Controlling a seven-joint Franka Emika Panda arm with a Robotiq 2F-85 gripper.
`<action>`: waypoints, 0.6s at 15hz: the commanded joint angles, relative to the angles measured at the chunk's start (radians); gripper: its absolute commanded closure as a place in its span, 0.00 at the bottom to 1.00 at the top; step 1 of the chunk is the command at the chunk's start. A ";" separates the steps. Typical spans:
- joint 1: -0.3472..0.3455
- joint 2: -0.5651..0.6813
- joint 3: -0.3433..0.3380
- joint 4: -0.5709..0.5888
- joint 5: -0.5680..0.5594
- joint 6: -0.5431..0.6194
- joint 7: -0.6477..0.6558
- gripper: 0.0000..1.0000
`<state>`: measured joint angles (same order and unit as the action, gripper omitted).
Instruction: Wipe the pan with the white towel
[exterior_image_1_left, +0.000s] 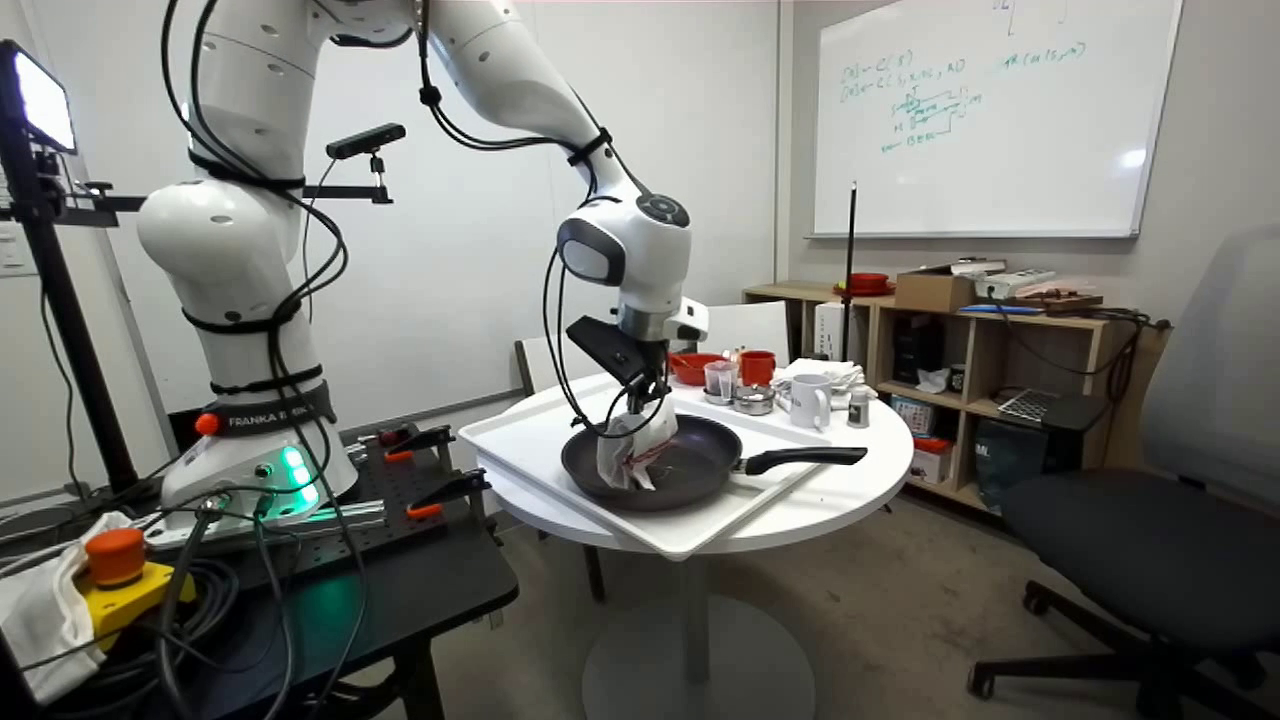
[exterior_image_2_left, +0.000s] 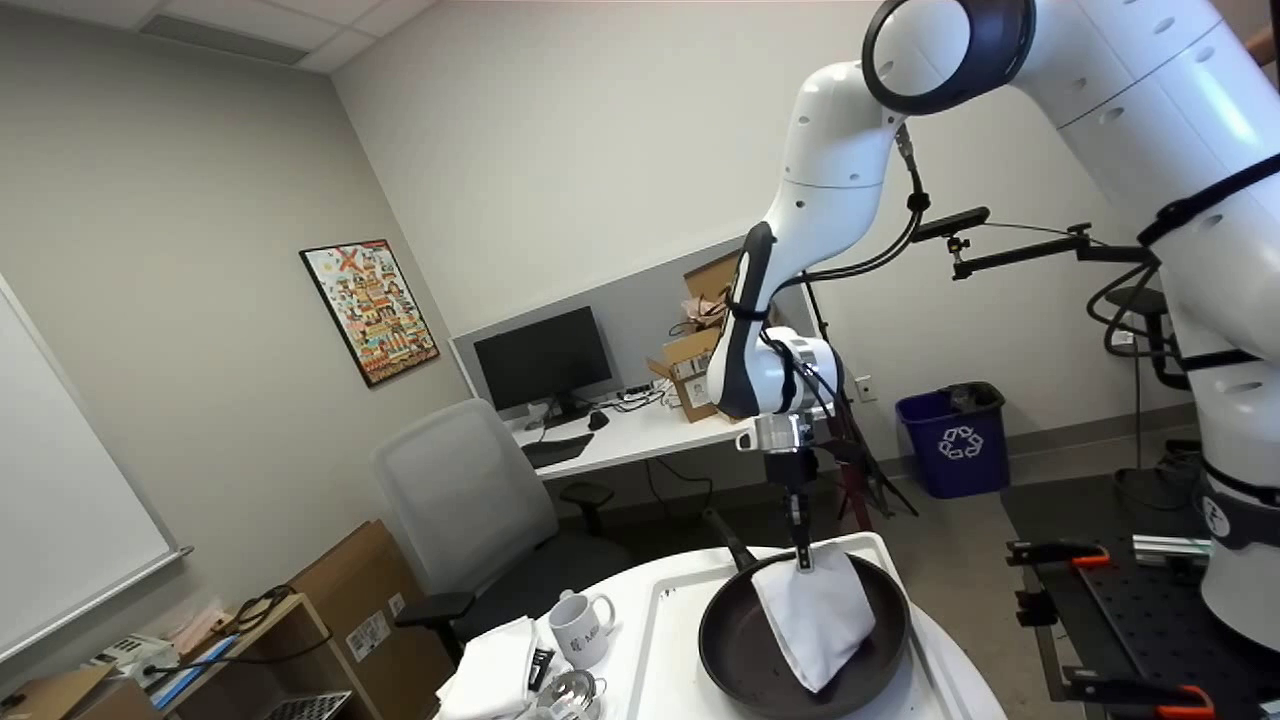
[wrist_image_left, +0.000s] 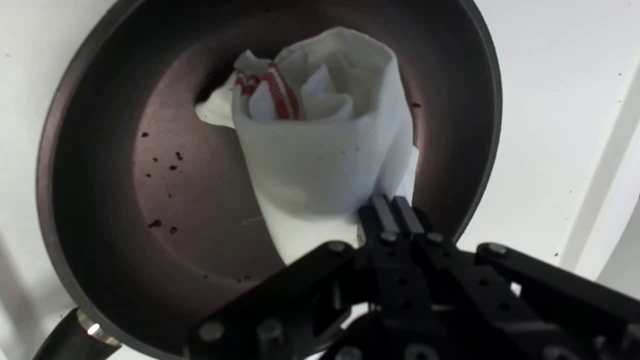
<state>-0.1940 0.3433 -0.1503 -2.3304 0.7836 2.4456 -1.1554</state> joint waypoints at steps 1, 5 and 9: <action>-0.012 0.100 0.028 0.087 -0.077 0.005 0.121 0.99; -0.013 0.168 0.049 0.129 -0.169 0.058 0.240 0.99; -0.025 0.240 0.081 0.173 -0.285 0.080 0.357 0.99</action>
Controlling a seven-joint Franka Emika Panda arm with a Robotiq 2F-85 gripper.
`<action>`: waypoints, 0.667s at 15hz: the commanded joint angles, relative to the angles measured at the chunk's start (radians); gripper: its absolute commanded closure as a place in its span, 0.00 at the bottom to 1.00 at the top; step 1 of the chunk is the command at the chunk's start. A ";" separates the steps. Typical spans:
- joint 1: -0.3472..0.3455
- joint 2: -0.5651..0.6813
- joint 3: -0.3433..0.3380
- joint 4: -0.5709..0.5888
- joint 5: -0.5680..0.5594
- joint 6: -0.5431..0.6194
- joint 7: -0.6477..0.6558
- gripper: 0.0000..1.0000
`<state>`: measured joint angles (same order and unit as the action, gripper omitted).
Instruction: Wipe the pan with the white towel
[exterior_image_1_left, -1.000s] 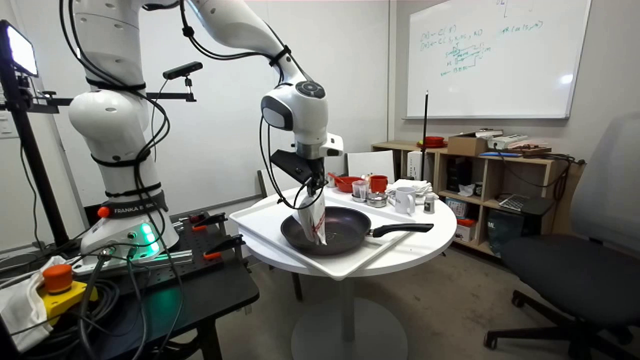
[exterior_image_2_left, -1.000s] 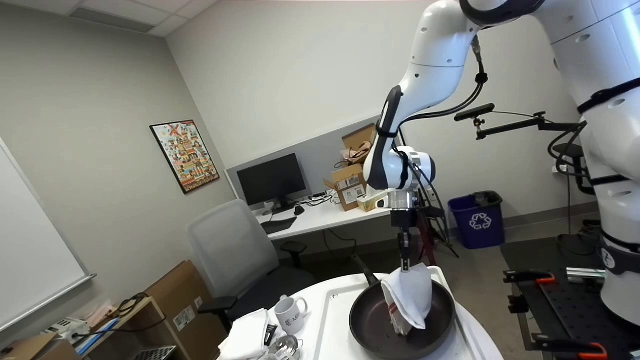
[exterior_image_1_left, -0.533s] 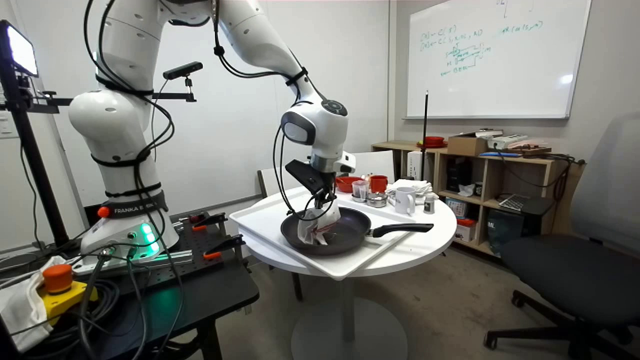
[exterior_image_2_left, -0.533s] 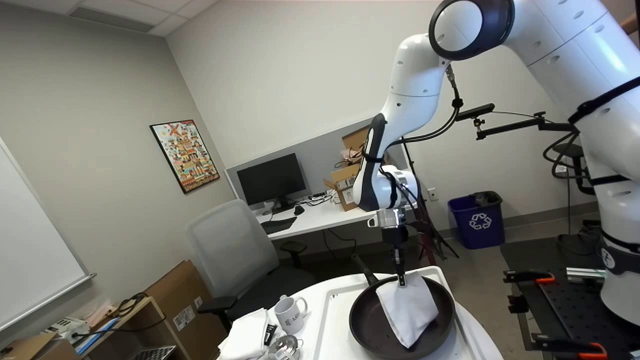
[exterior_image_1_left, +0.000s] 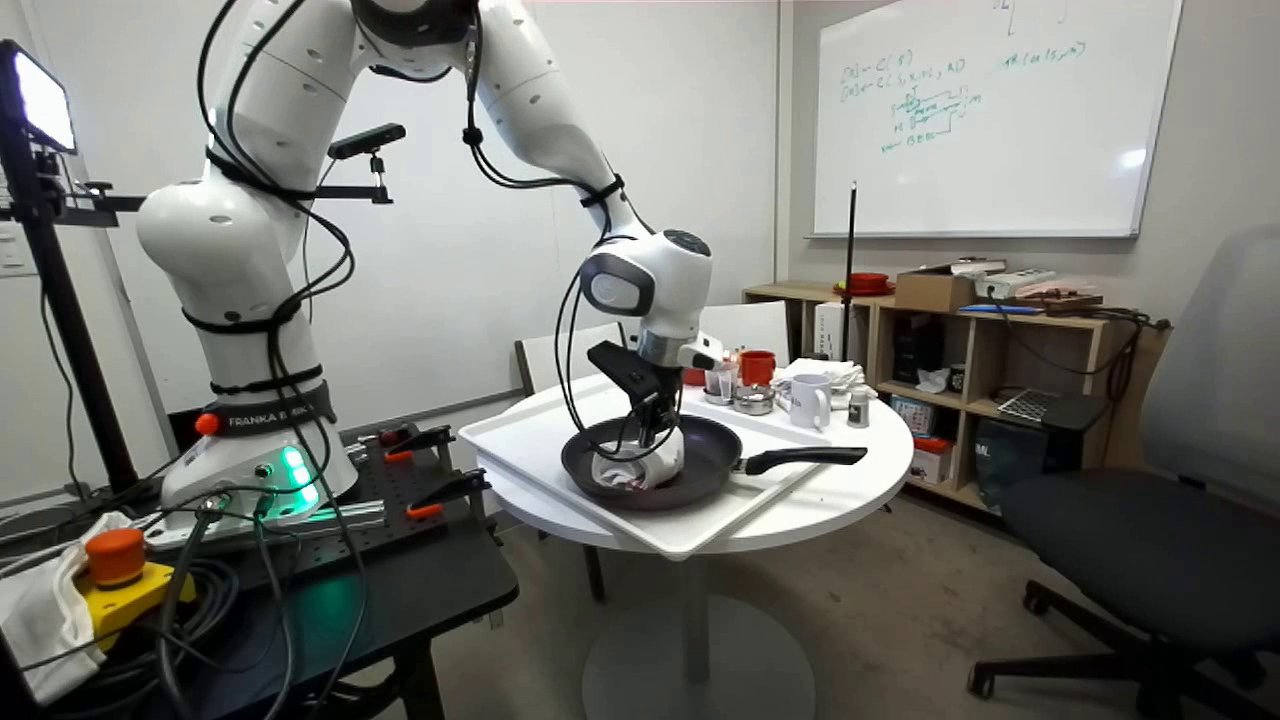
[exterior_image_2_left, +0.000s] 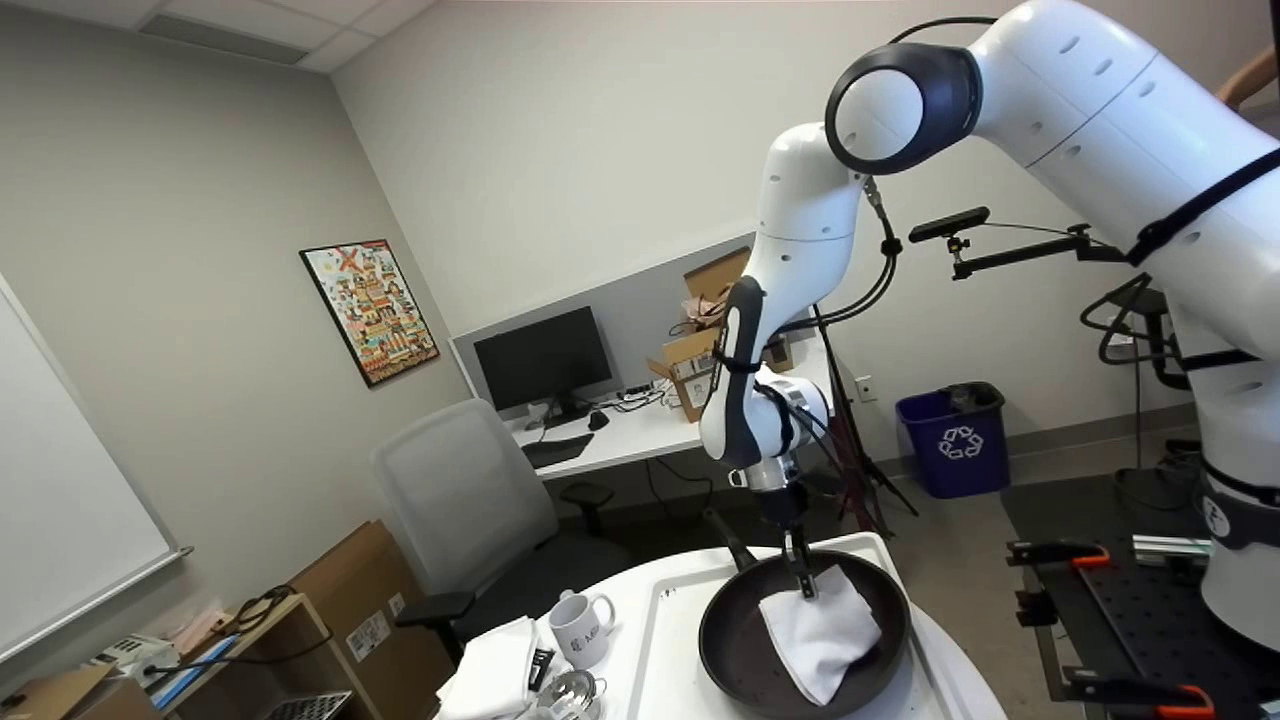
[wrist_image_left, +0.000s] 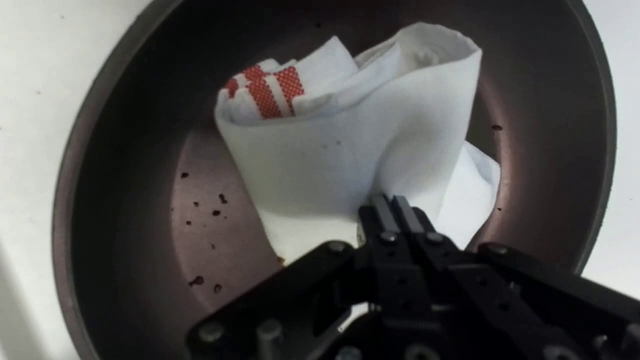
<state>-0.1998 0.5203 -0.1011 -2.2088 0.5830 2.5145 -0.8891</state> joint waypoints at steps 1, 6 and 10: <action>-0.024 0.079 0.041 0.062 -0.115 0.012 0.117 0.99; -0.015 0.117 0.069 0.052 -0.262 0.074 0.225 0.99; 0.010 0.079 0.095 -0.050 -0.391 0.213 0.269 0.99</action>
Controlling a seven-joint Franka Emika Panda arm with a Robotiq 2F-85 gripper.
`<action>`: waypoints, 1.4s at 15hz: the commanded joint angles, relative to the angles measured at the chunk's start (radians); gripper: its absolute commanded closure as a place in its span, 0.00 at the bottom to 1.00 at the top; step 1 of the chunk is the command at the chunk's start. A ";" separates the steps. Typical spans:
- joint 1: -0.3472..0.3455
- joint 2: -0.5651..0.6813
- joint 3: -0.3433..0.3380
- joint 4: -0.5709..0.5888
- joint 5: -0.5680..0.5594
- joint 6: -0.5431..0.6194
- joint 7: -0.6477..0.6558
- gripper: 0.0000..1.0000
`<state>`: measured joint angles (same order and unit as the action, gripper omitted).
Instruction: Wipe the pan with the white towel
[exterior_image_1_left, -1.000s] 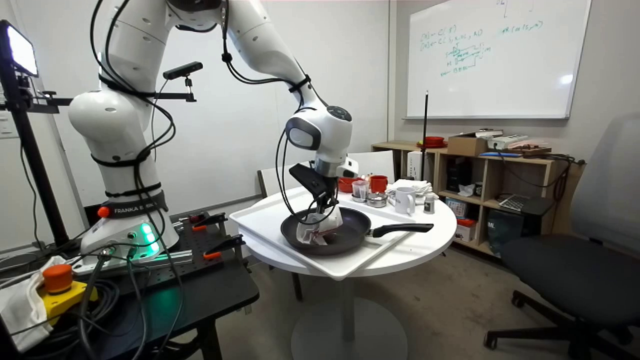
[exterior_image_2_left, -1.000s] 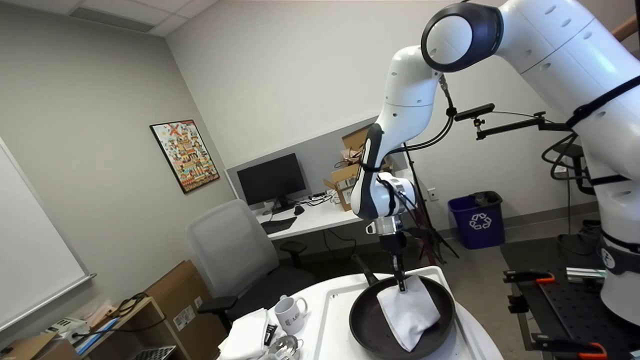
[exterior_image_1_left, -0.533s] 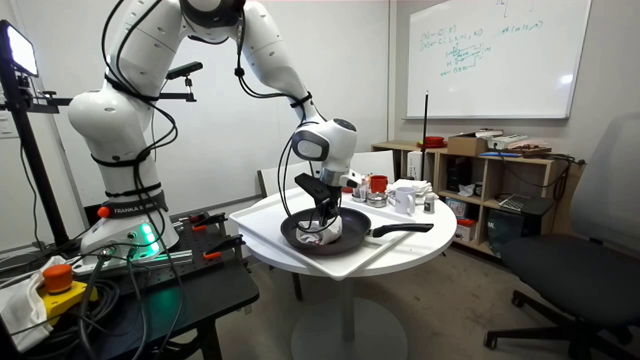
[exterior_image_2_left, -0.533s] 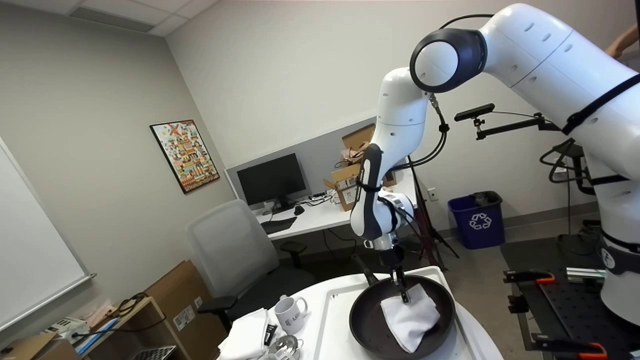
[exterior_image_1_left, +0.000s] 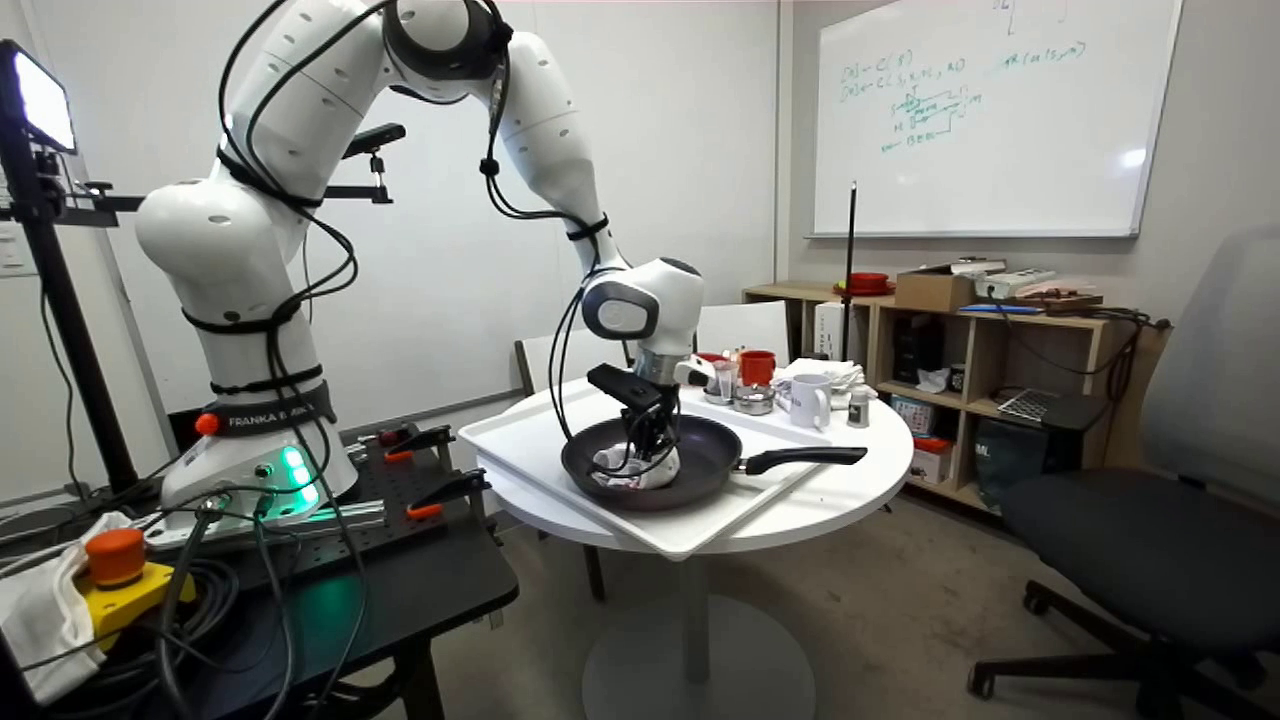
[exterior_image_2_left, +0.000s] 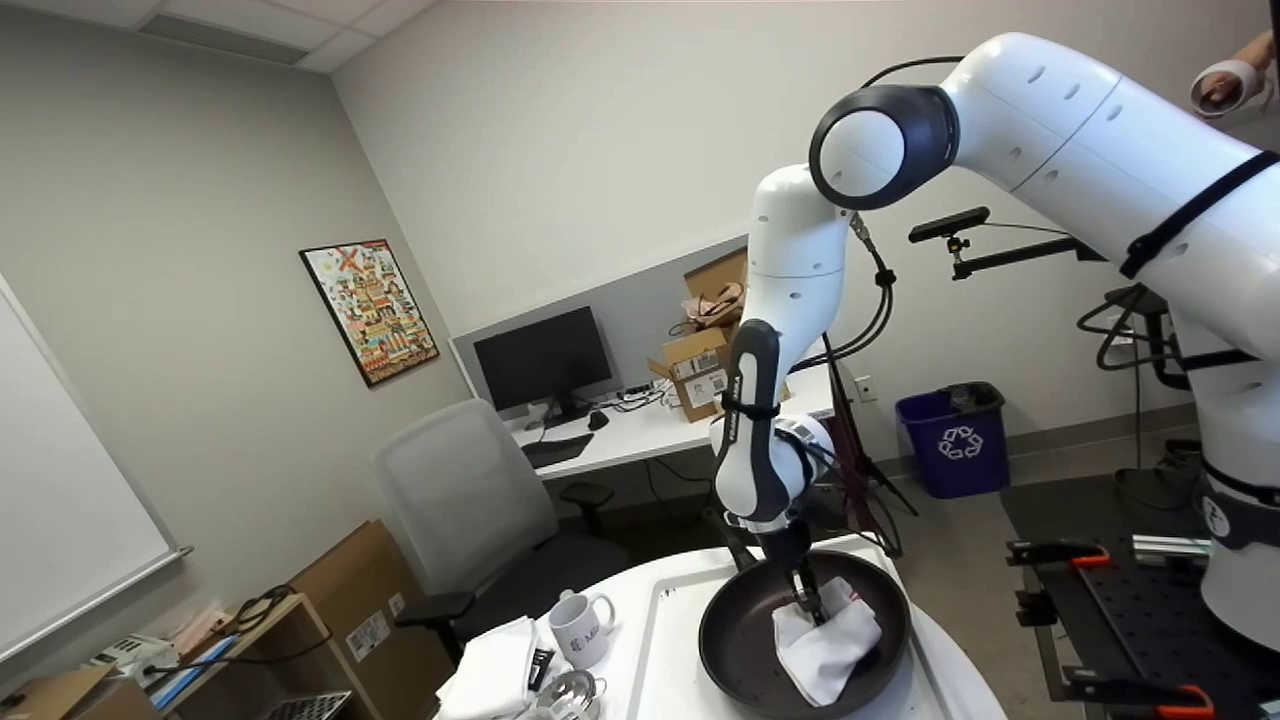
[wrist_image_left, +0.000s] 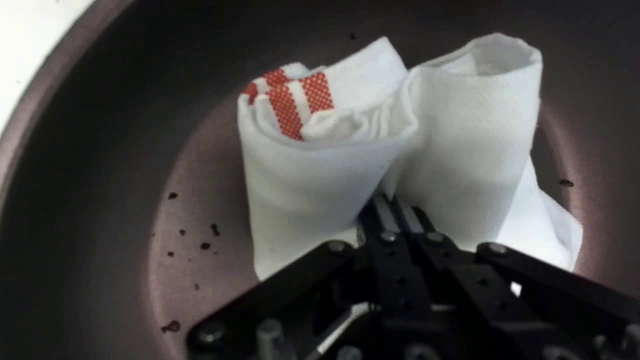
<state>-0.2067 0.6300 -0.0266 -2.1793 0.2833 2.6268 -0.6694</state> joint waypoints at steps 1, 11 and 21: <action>0.023 -0.040 0.027 -0.107 -0.123 0.142 0.059 0.78; 0.071 -0.085 0.027 -0.259 -0.385 0.352 0.215 0.06; 0.044 -0.057 0.045 -0.231 -0.438 0.327 0.250 0.00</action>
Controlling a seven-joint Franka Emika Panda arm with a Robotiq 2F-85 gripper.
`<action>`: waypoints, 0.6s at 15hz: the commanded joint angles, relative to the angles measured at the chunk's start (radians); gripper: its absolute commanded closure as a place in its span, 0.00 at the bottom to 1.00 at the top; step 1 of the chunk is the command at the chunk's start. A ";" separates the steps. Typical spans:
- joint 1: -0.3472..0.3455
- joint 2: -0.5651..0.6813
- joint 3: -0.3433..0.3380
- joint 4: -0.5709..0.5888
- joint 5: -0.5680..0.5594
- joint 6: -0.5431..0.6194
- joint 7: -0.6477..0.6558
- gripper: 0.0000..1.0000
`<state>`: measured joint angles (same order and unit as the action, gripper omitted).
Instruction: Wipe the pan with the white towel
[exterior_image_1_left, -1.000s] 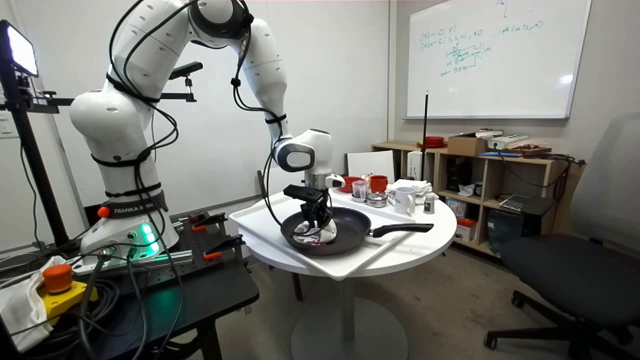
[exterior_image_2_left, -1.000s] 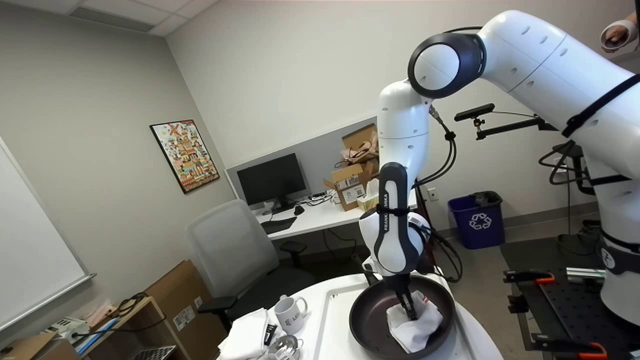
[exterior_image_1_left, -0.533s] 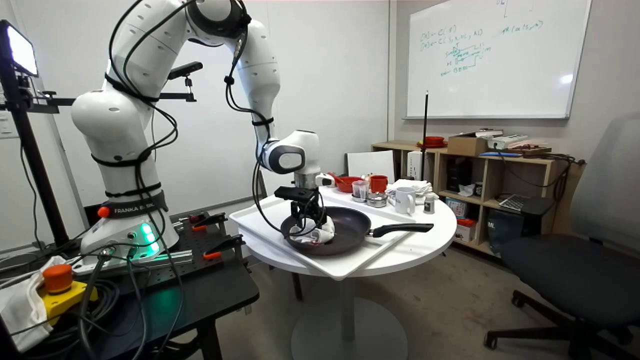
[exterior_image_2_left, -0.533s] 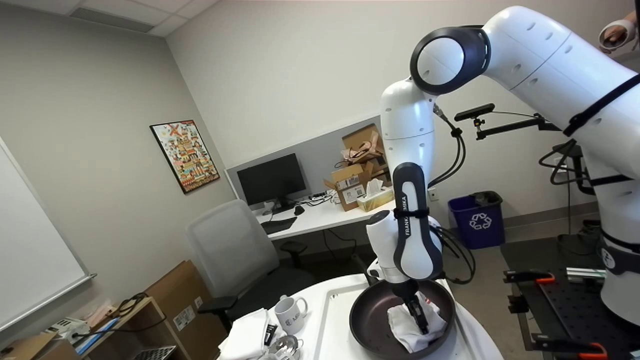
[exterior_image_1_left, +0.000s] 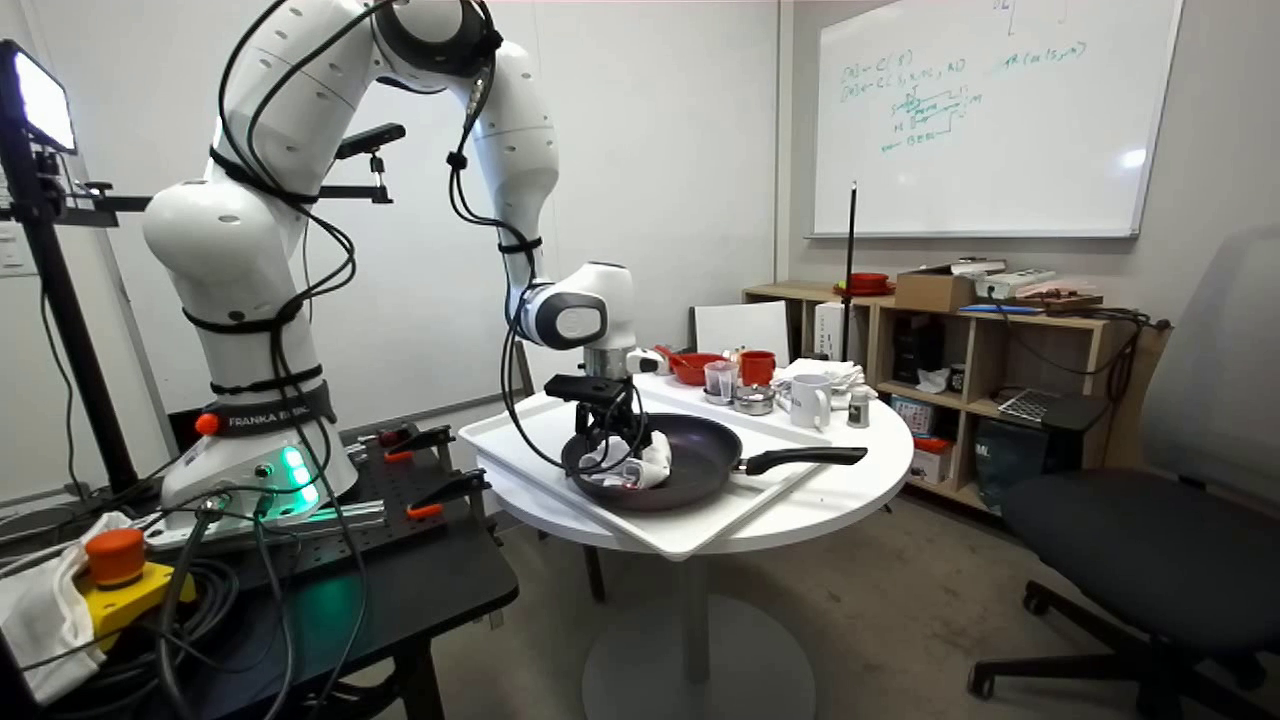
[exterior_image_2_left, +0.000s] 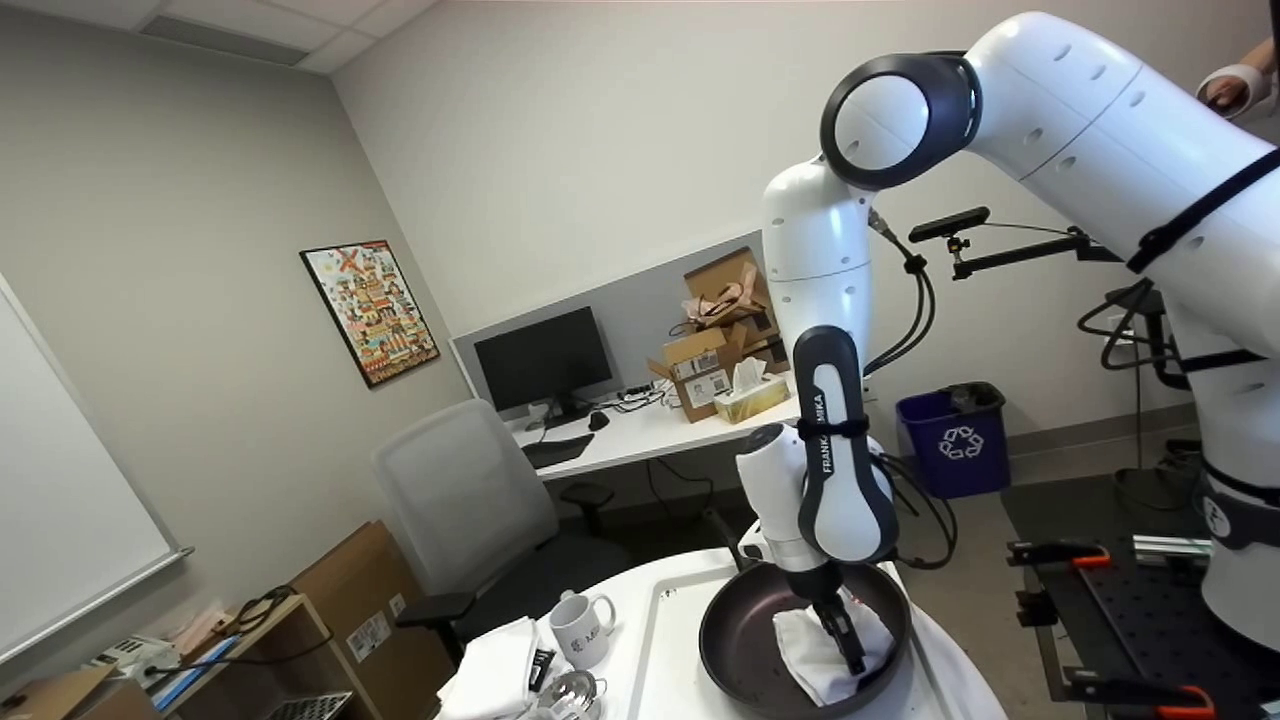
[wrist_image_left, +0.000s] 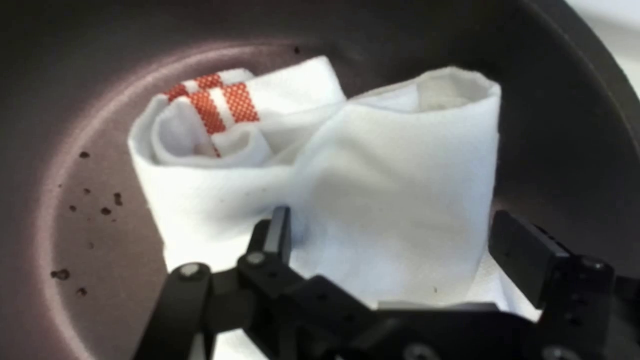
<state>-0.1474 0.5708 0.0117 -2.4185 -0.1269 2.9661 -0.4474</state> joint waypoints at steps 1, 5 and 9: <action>-0.023 0.003 0.010 0.012 -0.025 -0.016 0.026 0.00; -0.053 0.007 0.024 0.024 -0.019 -0.023 0.017 0.40; -0.065 0.007 0.031 0.028 -0.020 -0.018 0.016 0.72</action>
<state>-0.1943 0.5731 0.0270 -2.4007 -0.1268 2.9627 -0.4474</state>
